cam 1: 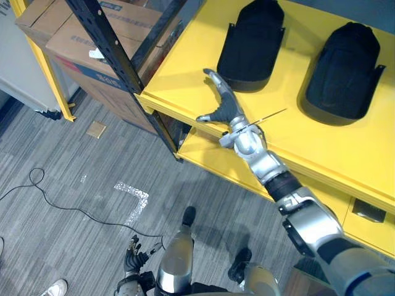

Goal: Walk over and take plastic housings, then place them on the shelf

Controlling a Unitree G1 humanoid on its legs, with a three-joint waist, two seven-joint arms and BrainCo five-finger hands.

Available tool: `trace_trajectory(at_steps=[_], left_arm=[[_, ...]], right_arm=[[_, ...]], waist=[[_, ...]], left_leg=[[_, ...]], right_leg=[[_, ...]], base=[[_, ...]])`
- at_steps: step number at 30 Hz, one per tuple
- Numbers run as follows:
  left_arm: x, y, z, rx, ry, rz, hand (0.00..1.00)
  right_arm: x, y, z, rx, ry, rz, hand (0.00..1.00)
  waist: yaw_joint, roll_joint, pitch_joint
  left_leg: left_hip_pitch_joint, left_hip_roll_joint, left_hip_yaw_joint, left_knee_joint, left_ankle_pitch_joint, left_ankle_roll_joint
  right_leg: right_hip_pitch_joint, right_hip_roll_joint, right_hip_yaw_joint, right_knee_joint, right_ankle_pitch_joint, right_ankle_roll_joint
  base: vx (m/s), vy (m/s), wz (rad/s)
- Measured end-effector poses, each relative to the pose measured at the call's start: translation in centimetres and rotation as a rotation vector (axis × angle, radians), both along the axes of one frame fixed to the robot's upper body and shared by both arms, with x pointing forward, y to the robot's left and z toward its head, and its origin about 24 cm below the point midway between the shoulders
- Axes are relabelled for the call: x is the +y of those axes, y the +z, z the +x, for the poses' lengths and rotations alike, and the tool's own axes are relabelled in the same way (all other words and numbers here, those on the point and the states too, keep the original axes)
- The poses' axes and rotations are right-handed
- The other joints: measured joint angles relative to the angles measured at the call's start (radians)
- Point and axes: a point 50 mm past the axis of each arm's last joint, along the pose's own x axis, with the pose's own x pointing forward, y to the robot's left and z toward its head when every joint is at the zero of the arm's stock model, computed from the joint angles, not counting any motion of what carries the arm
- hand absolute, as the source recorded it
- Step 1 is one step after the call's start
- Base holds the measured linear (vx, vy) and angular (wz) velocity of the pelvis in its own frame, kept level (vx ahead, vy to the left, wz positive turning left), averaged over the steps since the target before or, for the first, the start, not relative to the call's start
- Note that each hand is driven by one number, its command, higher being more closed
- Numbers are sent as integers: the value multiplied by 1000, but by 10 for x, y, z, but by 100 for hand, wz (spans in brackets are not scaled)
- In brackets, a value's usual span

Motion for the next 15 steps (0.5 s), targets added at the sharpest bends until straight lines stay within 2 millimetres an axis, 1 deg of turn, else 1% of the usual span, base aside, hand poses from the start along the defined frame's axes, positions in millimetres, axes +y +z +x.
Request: trace_trajectory(at_steps=[1,3,4,6,7,8,9,11,12,14,15], left_arm=[[0,0,0,0,-1,2,0],[3,1,0,-2,7,8,0],[3,1,0,-3,11,9,0],[7,1,0,-3,27,14,0],[7,1,0,-3,28,14,0],[7,1,0,-2,29,14,0],[6,1,-1,4,29,12,0],[6,0,-1,12,29,10,0],[6,-1,-1,19,29,9,0],[6,-1,-2,23,36,11,0],[5,-1,-2,24,35,13,0]], right_arm=[[3,2,-5,-14,21,17,0],[9,12,-24,-42,103,116,0],[8,14,-27,-42,119,150,0],[-4,21,-33,-28,136,293,0],[-5,21,-33,-28,135,302,0],[-20,26,-34,-34,98,416,0],[-31,27,-30,-27,43,485,0],[-44,25,-24,-5,-32,539,0],[-52,20,-19,26,-90,557,0],[-60,9,-8,95,-173,535,0],[-62,6,-6,113,-194,523,0]], waist=[[-4,-1,1],[-17,-8,3],[-19,-10,4],[-18,-19,4],[-18,-19,4],[-26,-20,4],[-36,-20,4],[-45,-21,4],[-49,-21,3],[-64,-21,3],[-66,-21,3]], left_leg=[[0,0,0,8,-6,-1],[10,2,7,17,-16,-1],[11,2,10,23,-20,0],[18,6,30,30,-26,4],[18,6,31,30,-27,5],[17,6,39,31,-29,8],[17,5,45,32,-28,8],[18,6,53,38,-28,8],[20,6,58,40,-28,8],[21,7,62,40,-28,8],[22,9,64,38,-28,8]], right_leg=[[4,0,0,0,0,0],[13,0,6,0,0,0],[14,0,8,-1,0,0],[13,0,23,-4,1,1],[12,-1,24,-5,1,1],[5,-3,29,-6,3,5],[4,-5,32,-6,5,8],[2,-6,40,-6,8,11],[1,-5,49,-7,12,12],[2,-3,54,-10,22,14],[3,-2,56,-13,25,14]], base=[[-12,0,-6],[-29,0,-11],[-49,3,-17],[-57,7,-21],[-65,15,-19],[-72,24,-14],[-65,24,-14],[-33,16,-13],[-20,10,-16],[-8,0,-10],[2,-7,-12]])
